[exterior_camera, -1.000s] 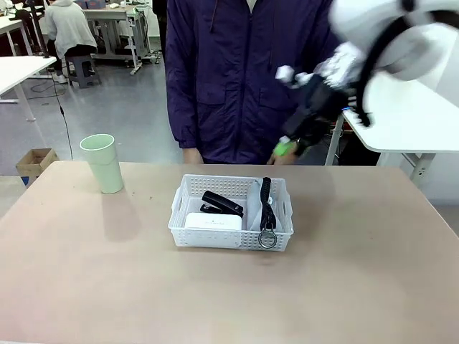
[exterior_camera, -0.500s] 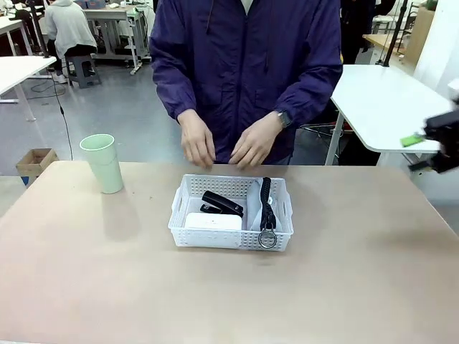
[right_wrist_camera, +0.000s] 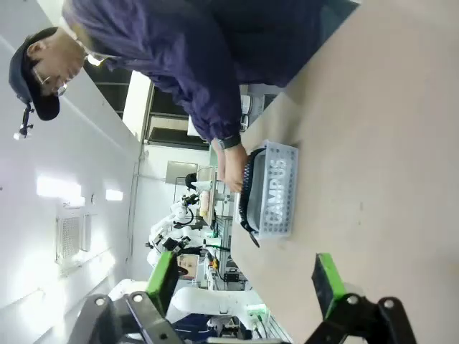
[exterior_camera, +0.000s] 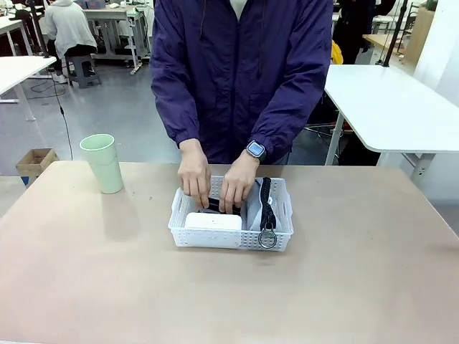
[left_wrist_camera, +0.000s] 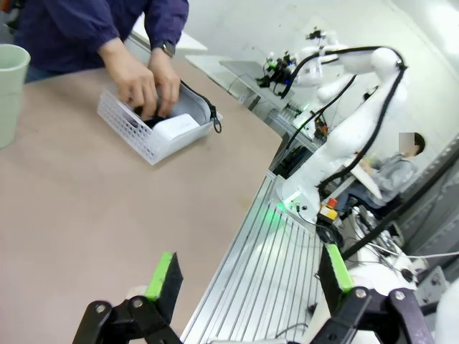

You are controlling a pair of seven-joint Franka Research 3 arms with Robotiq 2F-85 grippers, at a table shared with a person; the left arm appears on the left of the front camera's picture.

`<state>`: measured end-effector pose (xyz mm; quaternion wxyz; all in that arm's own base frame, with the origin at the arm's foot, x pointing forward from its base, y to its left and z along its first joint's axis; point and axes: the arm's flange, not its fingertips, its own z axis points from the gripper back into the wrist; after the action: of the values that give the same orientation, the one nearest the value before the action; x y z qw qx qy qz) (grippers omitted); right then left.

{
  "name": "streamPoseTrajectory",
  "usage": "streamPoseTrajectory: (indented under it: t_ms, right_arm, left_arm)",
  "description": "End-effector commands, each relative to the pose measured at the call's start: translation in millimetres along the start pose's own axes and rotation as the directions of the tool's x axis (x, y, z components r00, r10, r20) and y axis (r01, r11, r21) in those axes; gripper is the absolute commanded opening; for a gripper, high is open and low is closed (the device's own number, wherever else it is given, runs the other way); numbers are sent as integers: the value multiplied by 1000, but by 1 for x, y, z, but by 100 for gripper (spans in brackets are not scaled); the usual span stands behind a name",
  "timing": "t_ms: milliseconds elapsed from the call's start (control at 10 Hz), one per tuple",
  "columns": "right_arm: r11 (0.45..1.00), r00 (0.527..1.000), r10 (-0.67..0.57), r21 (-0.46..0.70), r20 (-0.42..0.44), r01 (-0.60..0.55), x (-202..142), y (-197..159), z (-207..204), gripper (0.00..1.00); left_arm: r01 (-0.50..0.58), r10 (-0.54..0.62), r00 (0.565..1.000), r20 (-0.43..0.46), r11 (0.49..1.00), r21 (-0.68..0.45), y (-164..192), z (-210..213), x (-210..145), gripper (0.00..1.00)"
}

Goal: Efficiently arrange items inside the basket to fit them all.
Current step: Pick up the Stapler and place it inside the Organizing basket, then pick up the Reusable plastic cup and place it inside the Organizing basket.

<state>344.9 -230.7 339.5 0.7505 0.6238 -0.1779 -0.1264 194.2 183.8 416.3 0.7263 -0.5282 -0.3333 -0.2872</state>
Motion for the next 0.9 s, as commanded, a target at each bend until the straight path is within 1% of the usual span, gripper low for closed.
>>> streamPoseTrajectory:
  t_ms: [0, 800]
  right_arm:
    - [996, 997, 62, -63, -55, -65, 5, 46, -19, 100]
    - [996, 997, 62, -63, -55, -65, 5, 46, -19, 100]
  left_arm:
    - [24, -24, 999, 24, 1000, -9, -2, -2, 2, 100]
    - [24, -24, 999, 24, 1000, -9, -2, -2, 2, 100]
